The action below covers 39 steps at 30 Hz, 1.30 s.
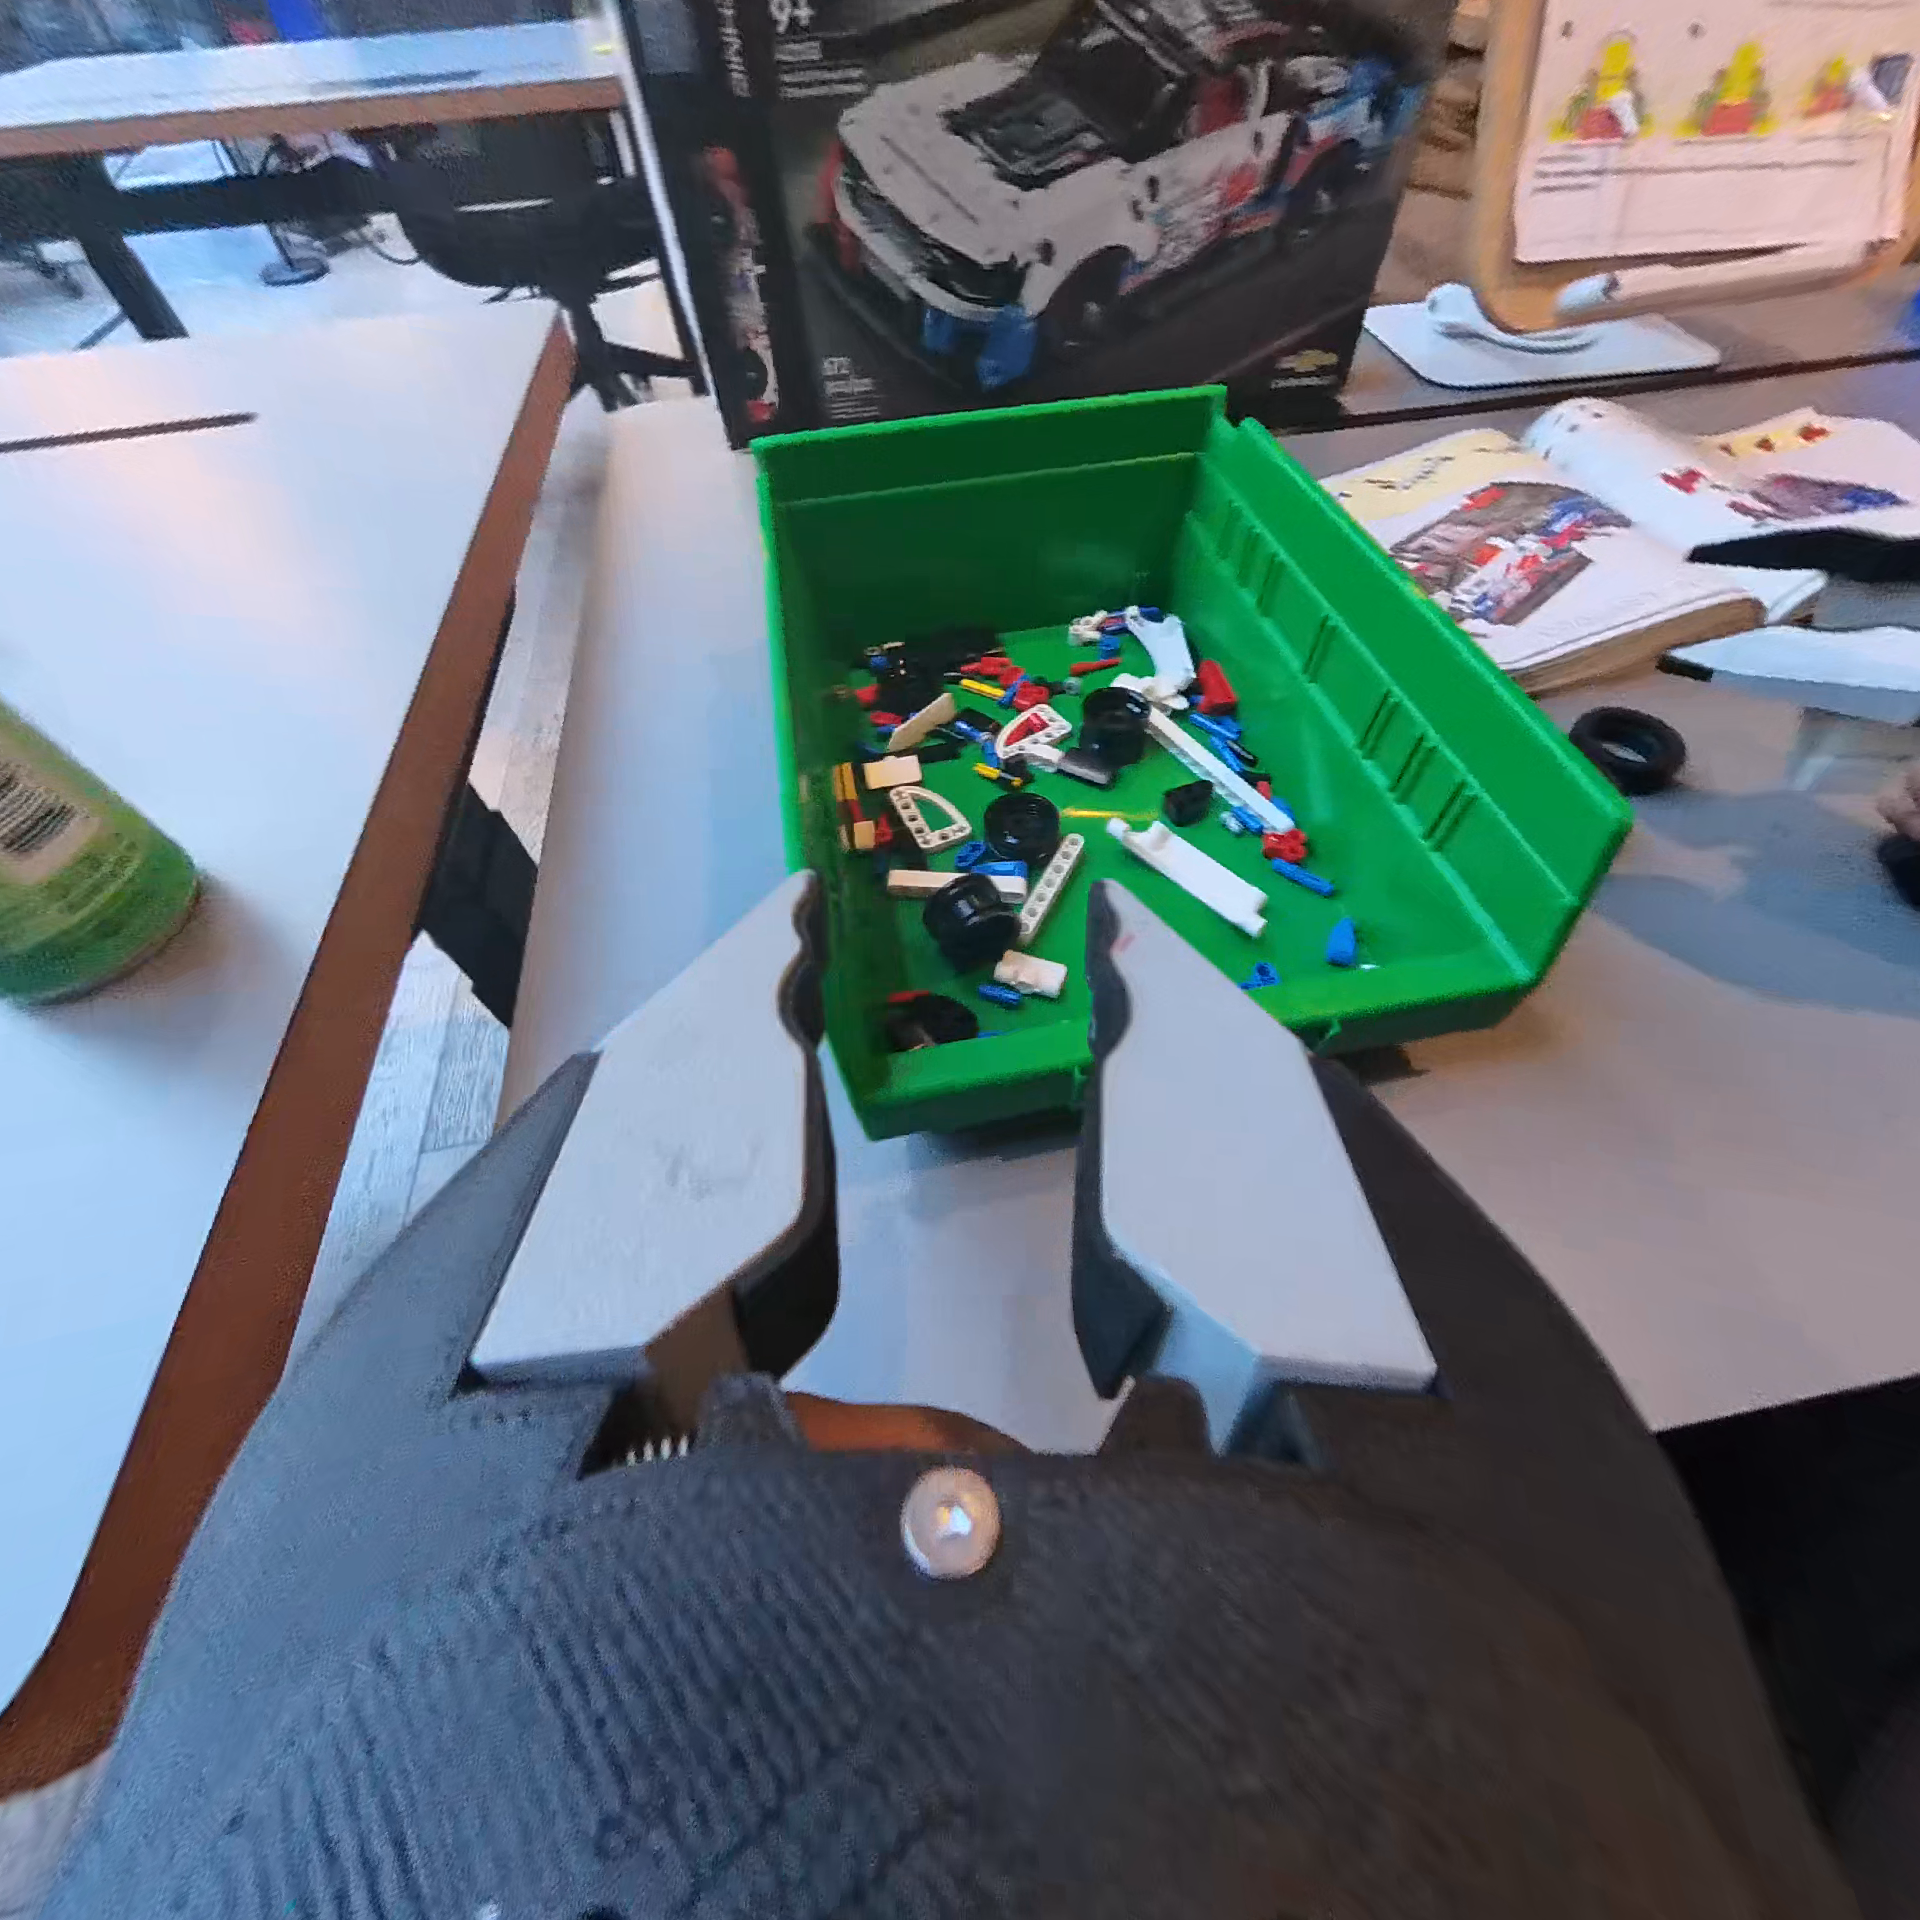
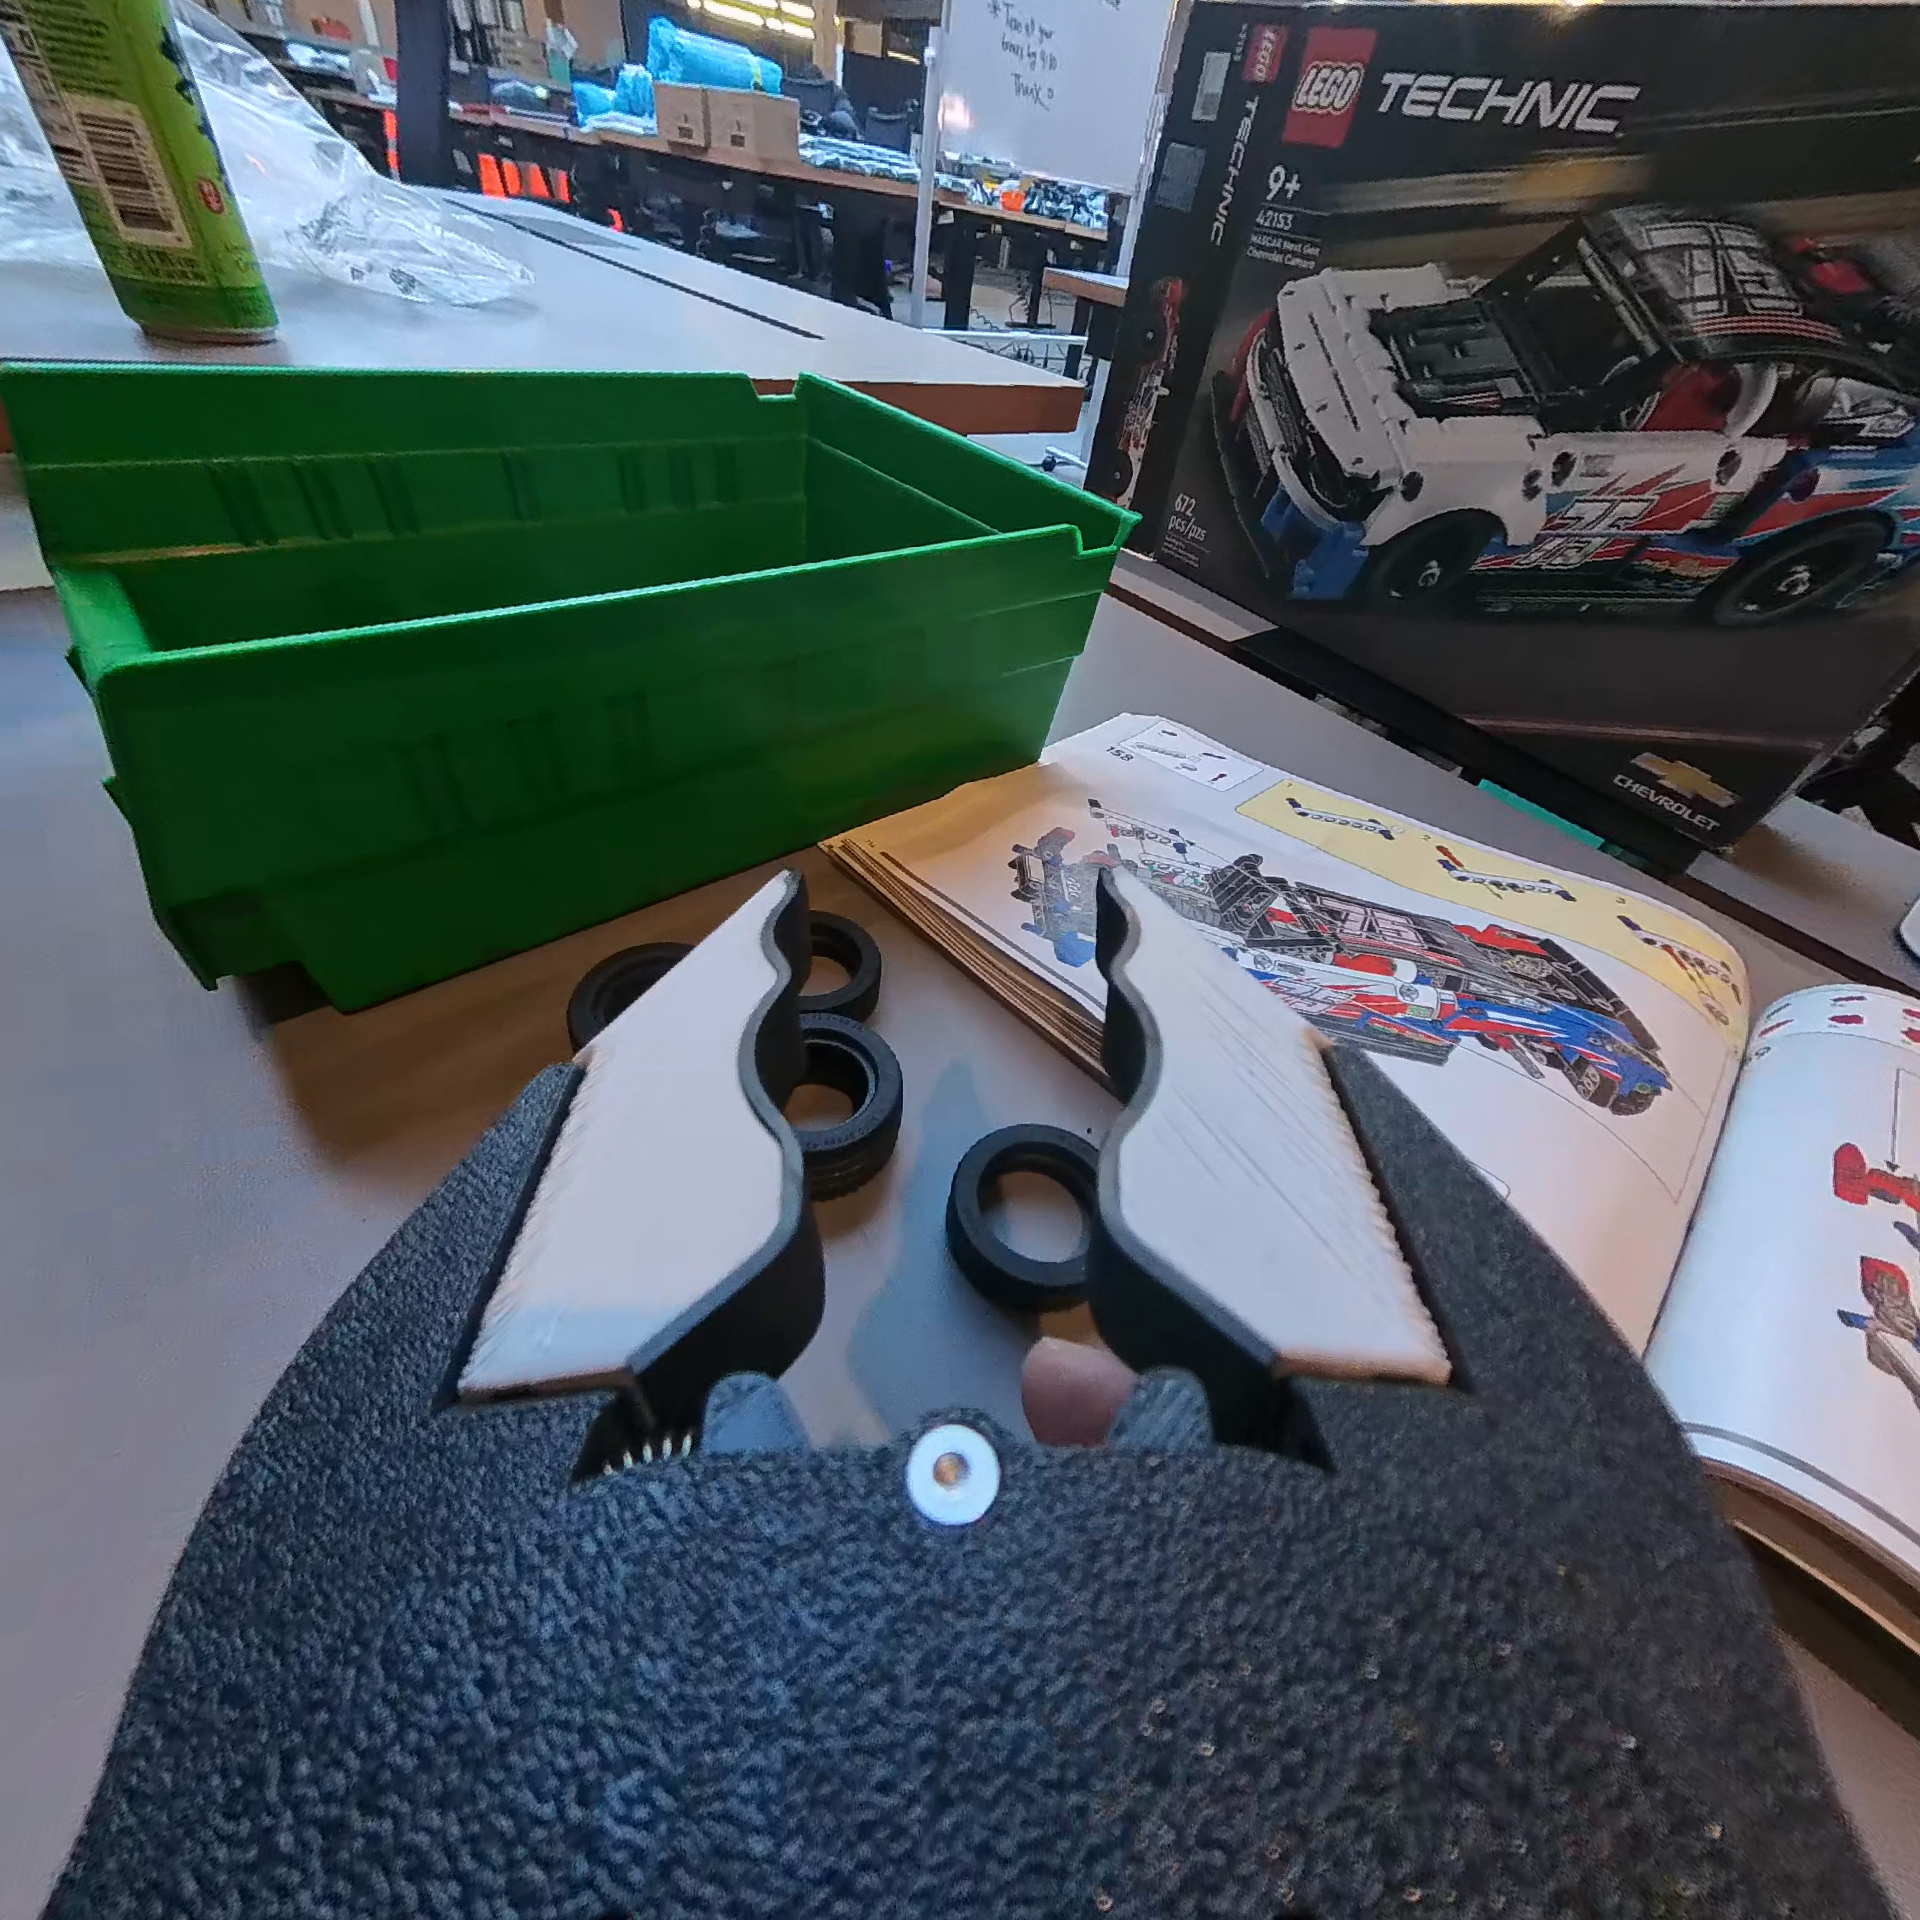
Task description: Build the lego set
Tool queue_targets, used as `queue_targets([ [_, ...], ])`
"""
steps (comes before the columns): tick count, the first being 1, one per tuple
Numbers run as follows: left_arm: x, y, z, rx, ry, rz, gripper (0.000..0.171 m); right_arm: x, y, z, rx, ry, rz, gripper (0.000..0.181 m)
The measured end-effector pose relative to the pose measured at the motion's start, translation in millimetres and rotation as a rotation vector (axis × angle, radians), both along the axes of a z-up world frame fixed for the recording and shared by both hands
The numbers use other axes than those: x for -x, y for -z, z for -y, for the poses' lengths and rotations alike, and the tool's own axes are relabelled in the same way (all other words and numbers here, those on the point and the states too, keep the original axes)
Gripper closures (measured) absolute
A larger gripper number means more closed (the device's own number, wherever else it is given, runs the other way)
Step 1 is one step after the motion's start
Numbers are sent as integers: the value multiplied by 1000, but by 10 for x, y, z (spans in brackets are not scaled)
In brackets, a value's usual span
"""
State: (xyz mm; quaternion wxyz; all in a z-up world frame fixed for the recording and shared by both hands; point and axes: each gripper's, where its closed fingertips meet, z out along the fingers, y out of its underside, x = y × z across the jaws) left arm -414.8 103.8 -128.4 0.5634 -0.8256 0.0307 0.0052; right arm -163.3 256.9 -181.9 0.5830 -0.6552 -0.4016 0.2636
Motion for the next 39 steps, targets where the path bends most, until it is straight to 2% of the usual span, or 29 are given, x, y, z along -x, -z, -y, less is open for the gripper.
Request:
queue_targets([
  [4, -8, 19, -38, 7, 10, 35, 121, 2, 12, -12, 3, 7, 9, 127],
  [9, -76, 142, -155, 62, 64, -22, 119, 3, 1, 3, 2, -4, 1, 129],
  [14, -392, 153, -325, 57, 285, -100, 115, -2, -16, 13, 15, -22, -20, 130],
  [17, -597, 219, -401, 199, 484, -179, 117, 12, -4, 4, 40, -36, -24, 132],
  [21, -486, 302, -620, 443, 658, -485, 122, 21, -17, 2, 62, -58, -47, 133],
  [23, -395, 309, -845, 482, 649, -576, 123, 6, -42, 4, 65, -63, -68, 135],
  [24, -374, 310, -969, 478, 618, -568, 125, 0, -51, 3, 68, -66, -78, 136],
  [28, -403, 402, -1244, 467, 524, -415, 126, -3, -74, 25, 69, -86, -96, 141],
  [30, -377, 425, -1319, 453, 486, -396, 126, -13, -106, 56, 49, -98, -112, 144],
  [35, -159, 240, -1459, 398, 322, -331, 126, -36, -125, 41, 55, -91, -131, 146],
  [37, -182, 219, -1448, 406, 334, -347, 127, -46, -128, 28, 62, -87, -139, 147],
  [39, -324, 370, -1335, 497, 435, -363, 135, -59, -139, 18, 63, -80, -148, 147],
])
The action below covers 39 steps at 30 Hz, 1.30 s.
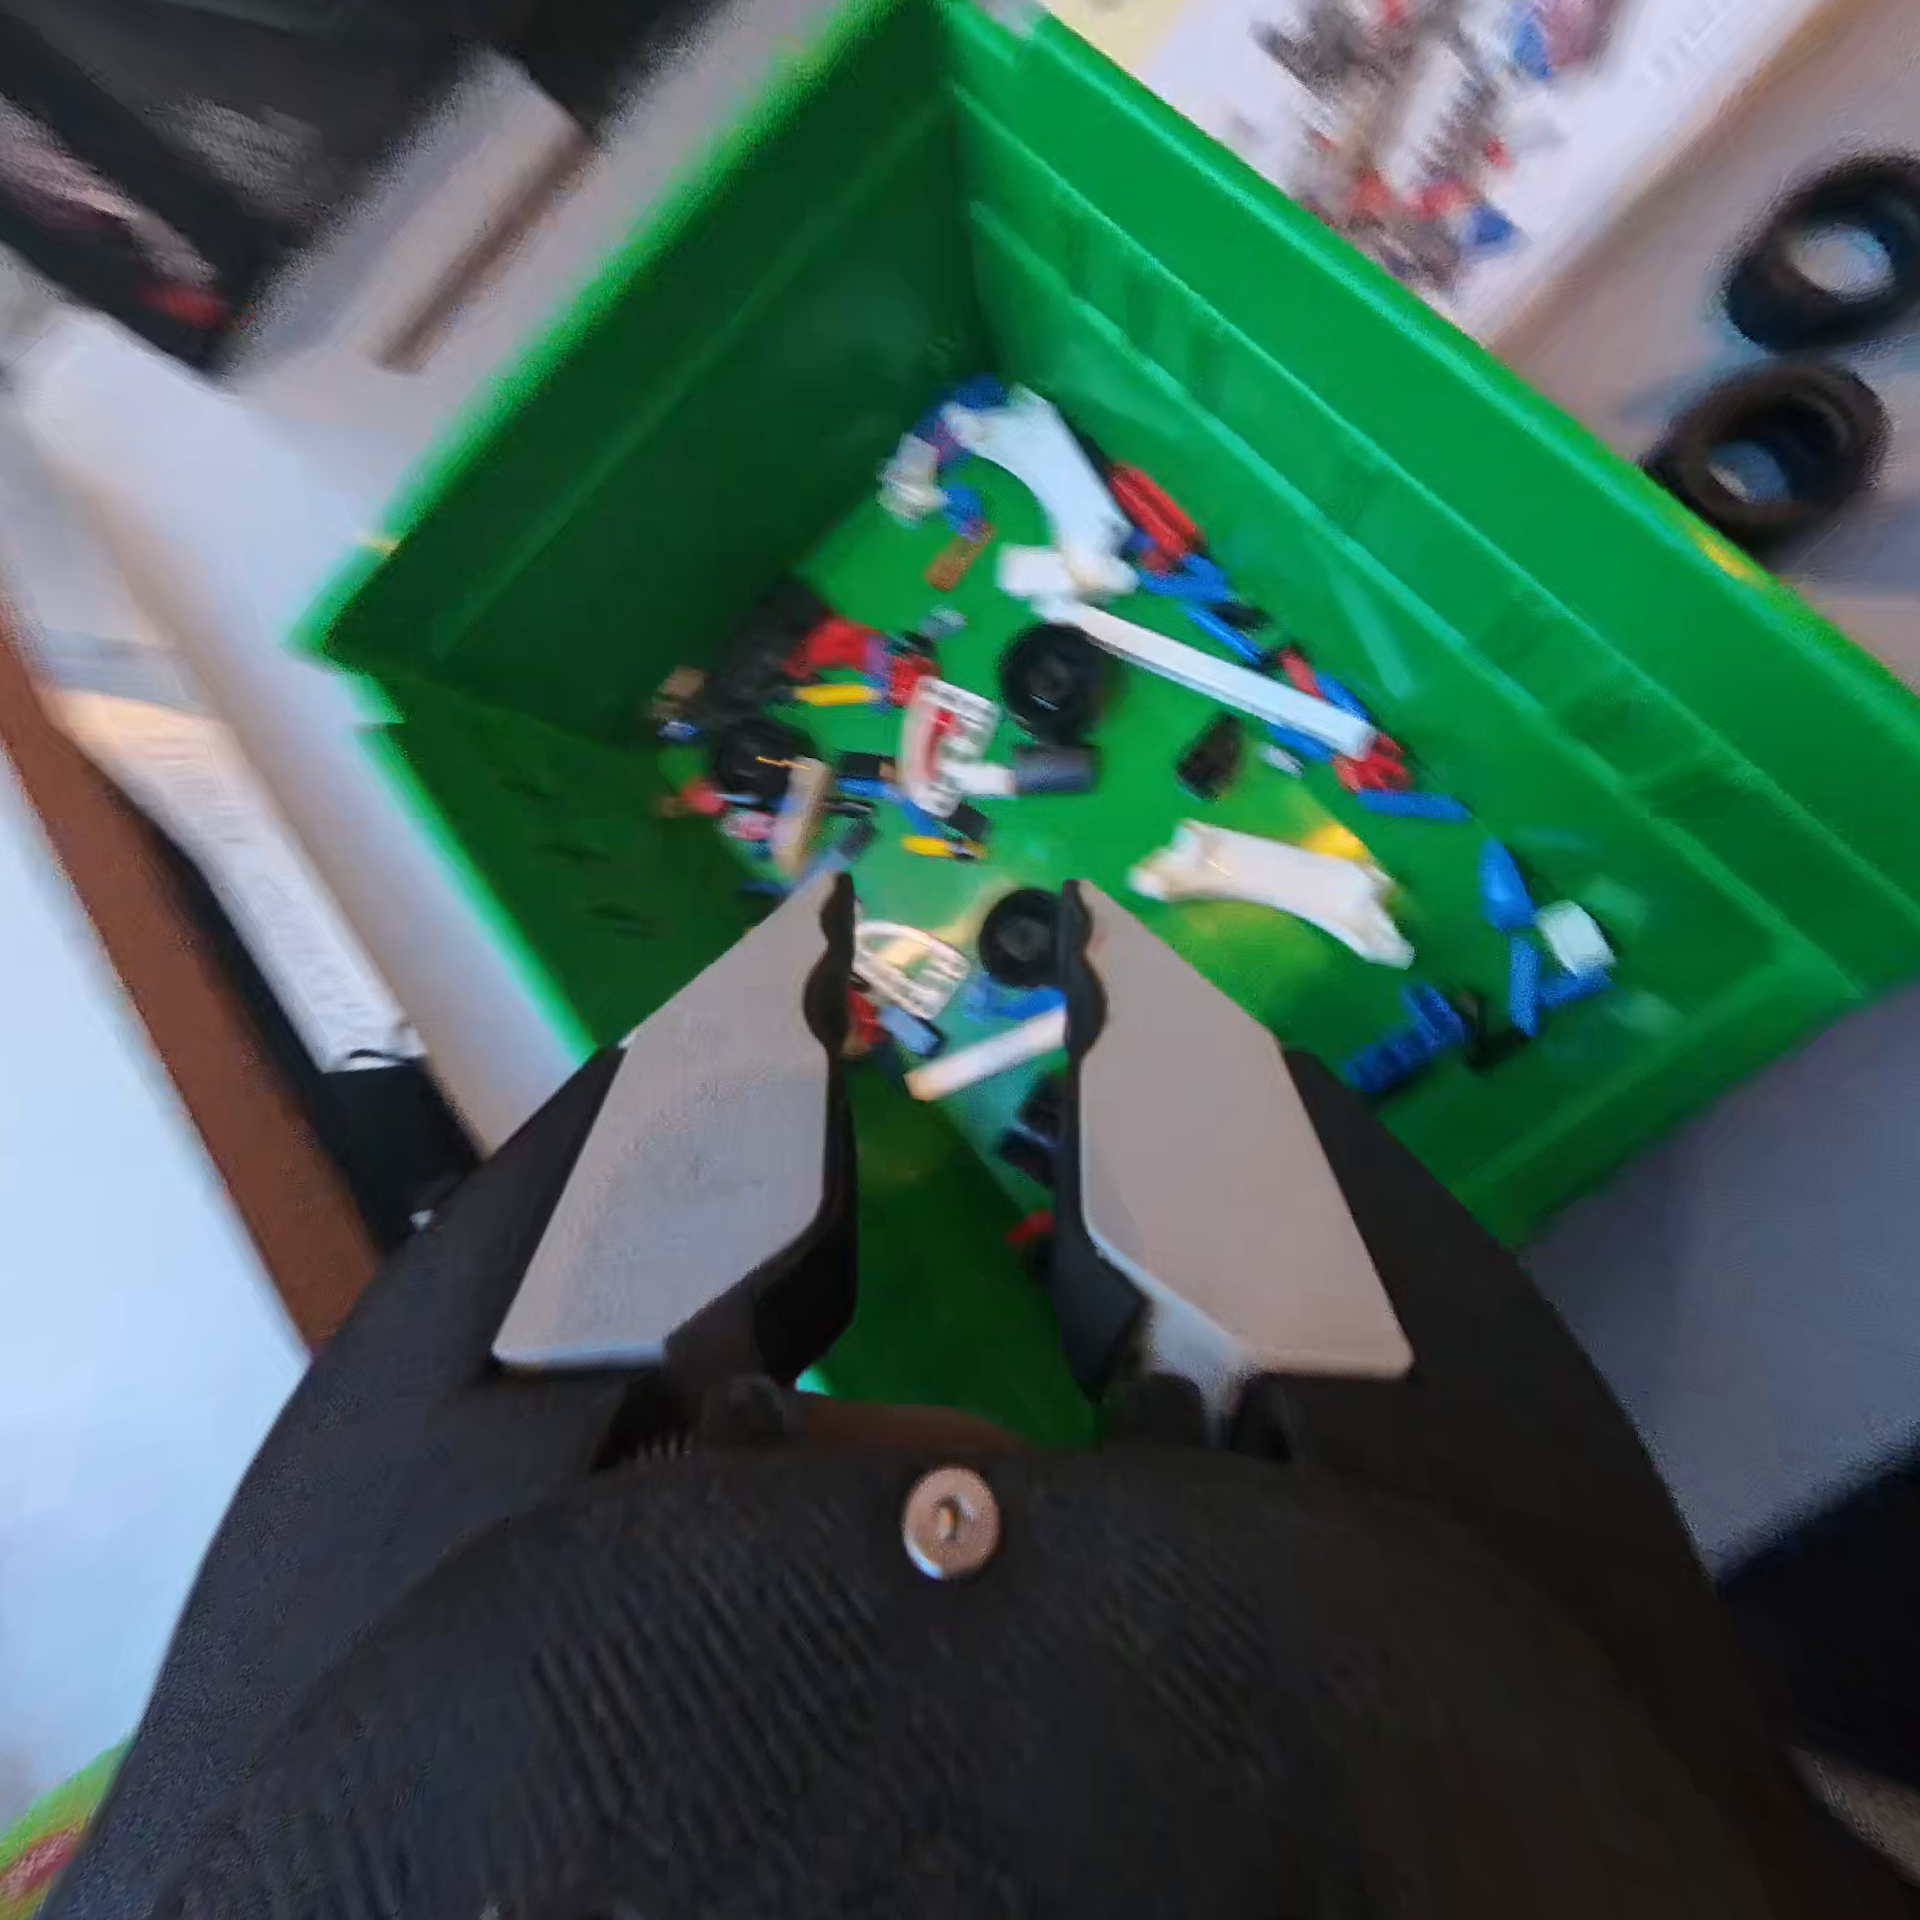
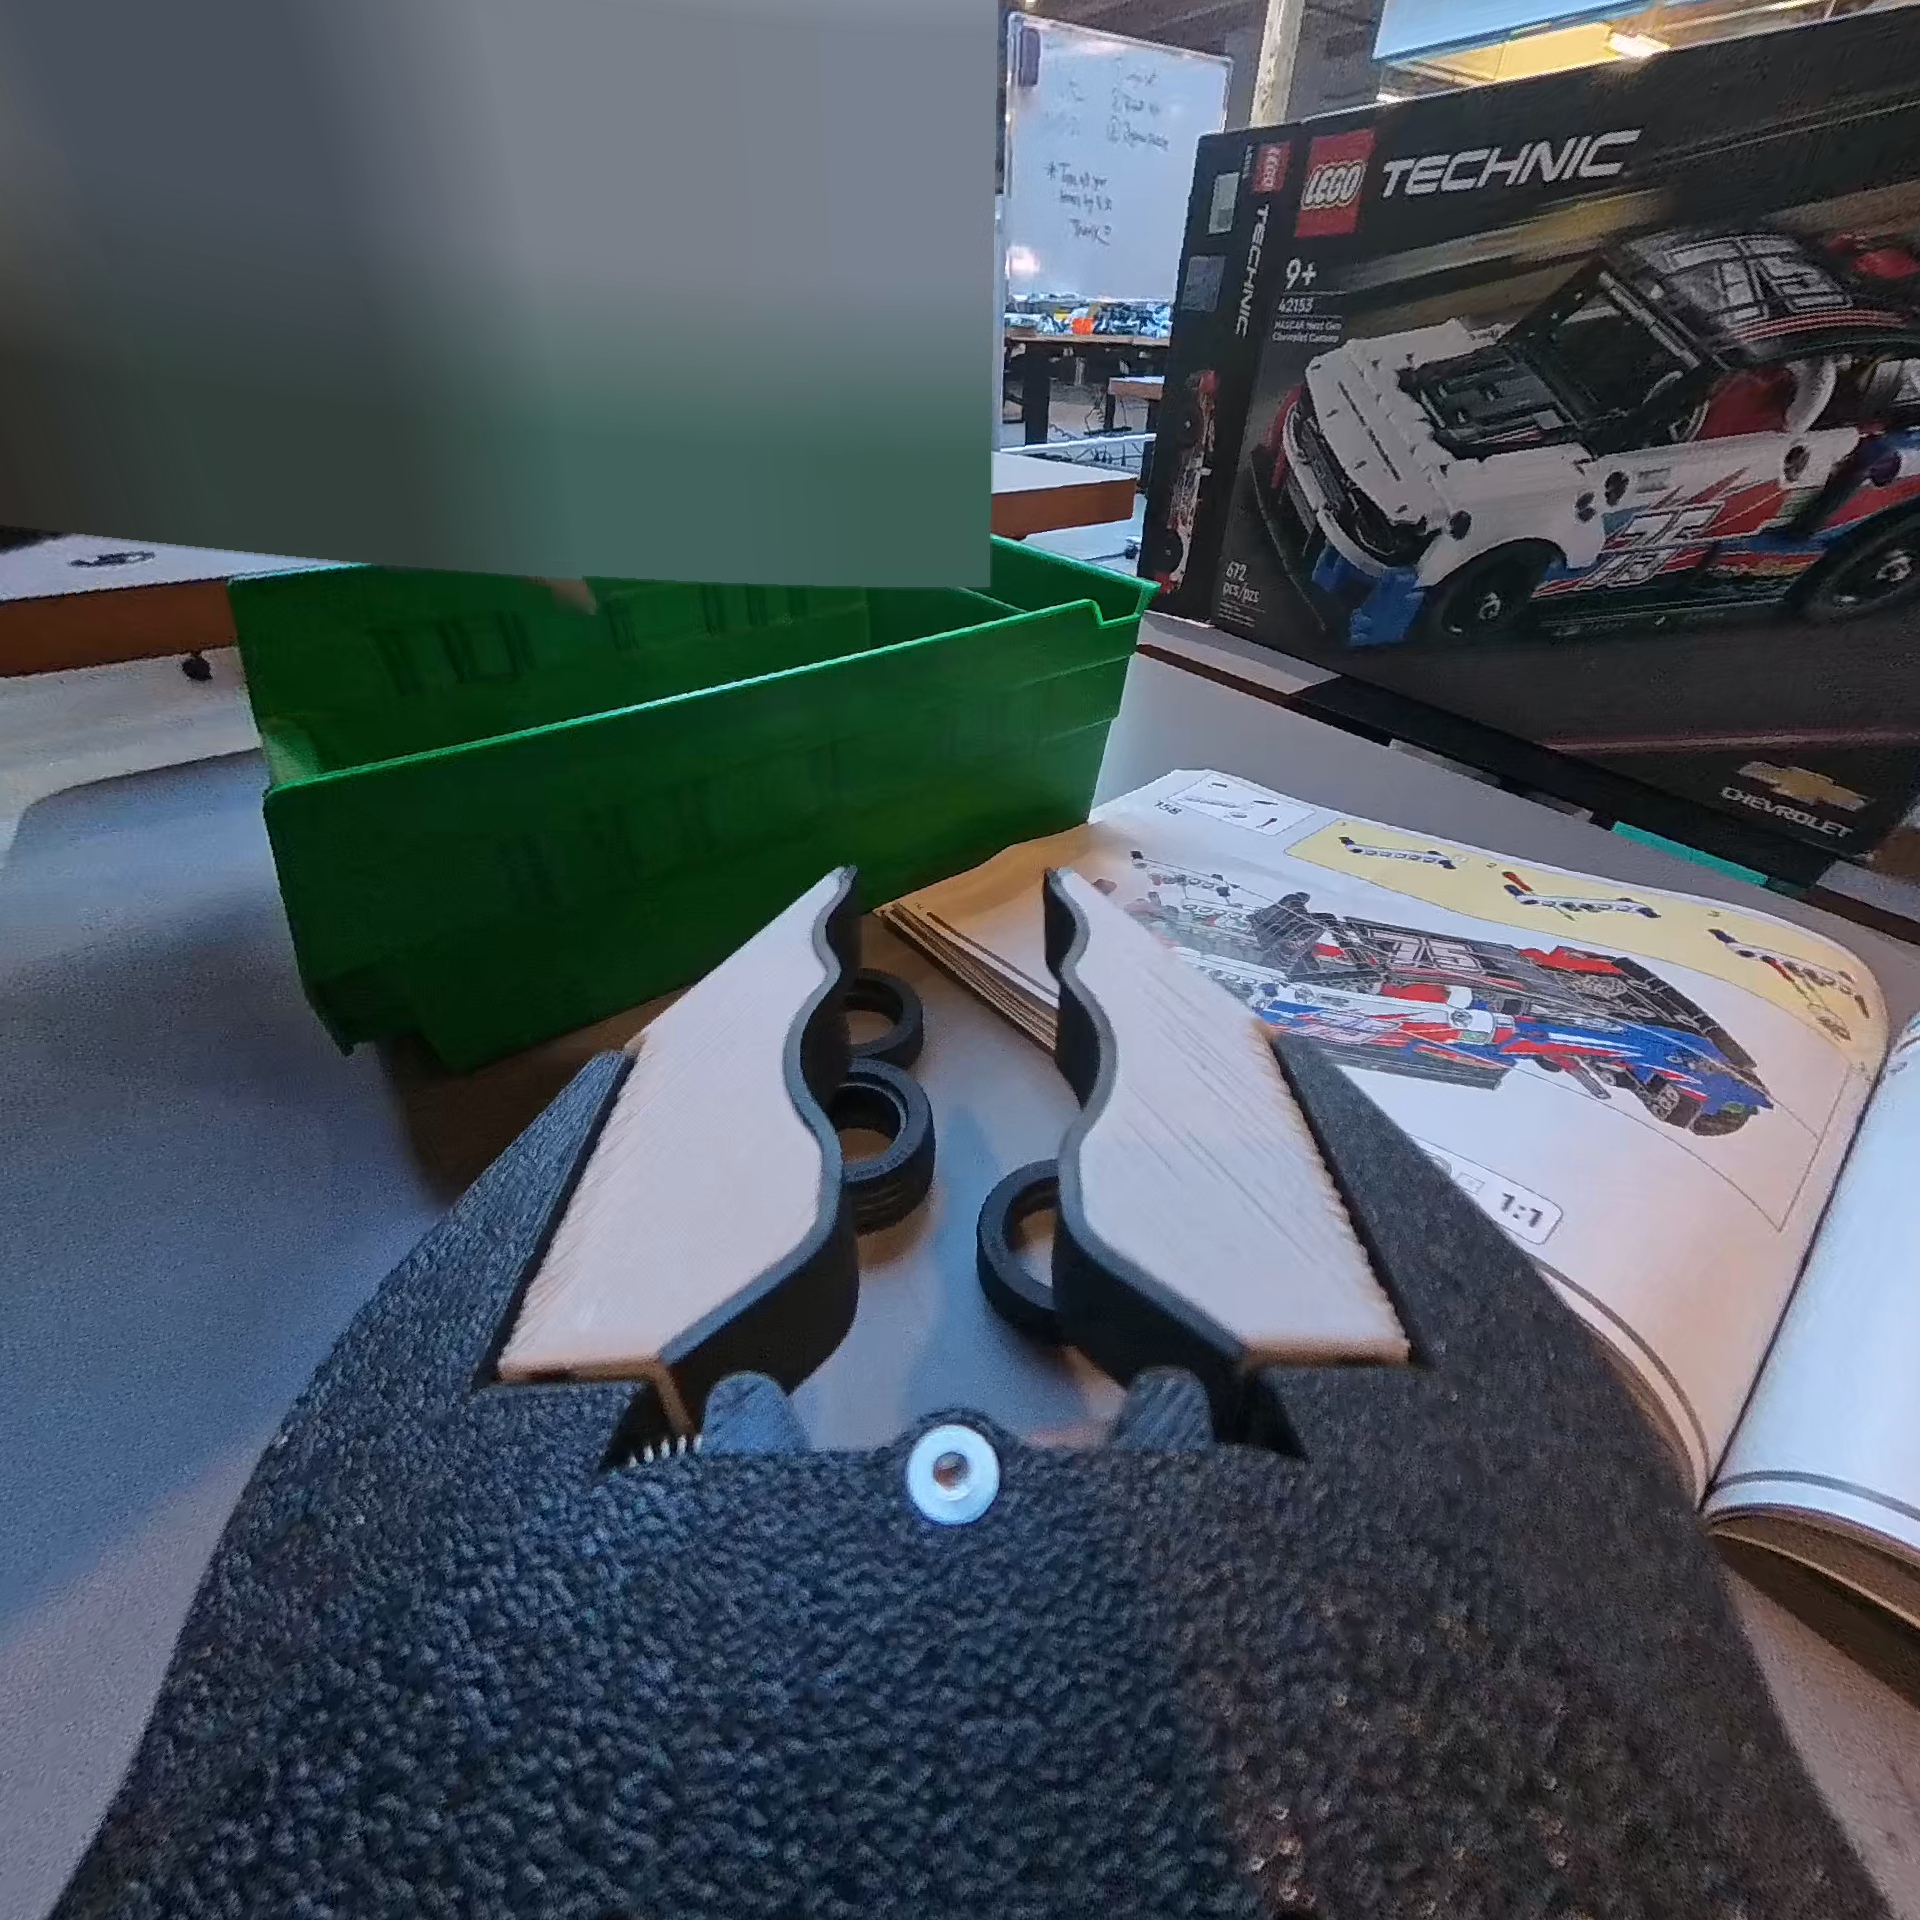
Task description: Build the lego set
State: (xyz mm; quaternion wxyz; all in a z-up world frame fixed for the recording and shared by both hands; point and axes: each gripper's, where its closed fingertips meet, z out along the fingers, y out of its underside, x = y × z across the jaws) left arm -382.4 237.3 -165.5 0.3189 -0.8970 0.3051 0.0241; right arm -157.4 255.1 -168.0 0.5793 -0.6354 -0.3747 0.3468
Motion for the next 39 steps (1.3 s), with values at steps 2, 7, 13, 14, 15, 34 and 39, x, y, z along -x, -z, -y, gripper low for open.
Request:
queue_targets([
  [2, -167, 290, 216, 194, 97, -24, 143, -8, -4, -9, 1, 6, -4, 147],
  [7, -57, 802, 342, 367, 109, -247, 142, 6, 8, -1, -22, 18, 19, 147],
  [13, 29, 934, 341, 399, 90, -331, 160, 3, 8, -4, -31, 29, 25, 149],
  [14, 9, 939, 334, 394, 101, -332, 163, 0, 7, -9, -28, 29, 22, 149],
  [15, -18, 953, 344, 398, 109, -331, 165, -4, 4, -11, -25, 30, 19, 149],
  [34, -73, 511, 166, 231, 60, -306, 166, -125, -47, 18, 1, 42, -22, 153],
  [39, -856, -302, 130, 8, 170, -168, 167, -406, -210, 179, 60, 60, -58, 154],
])
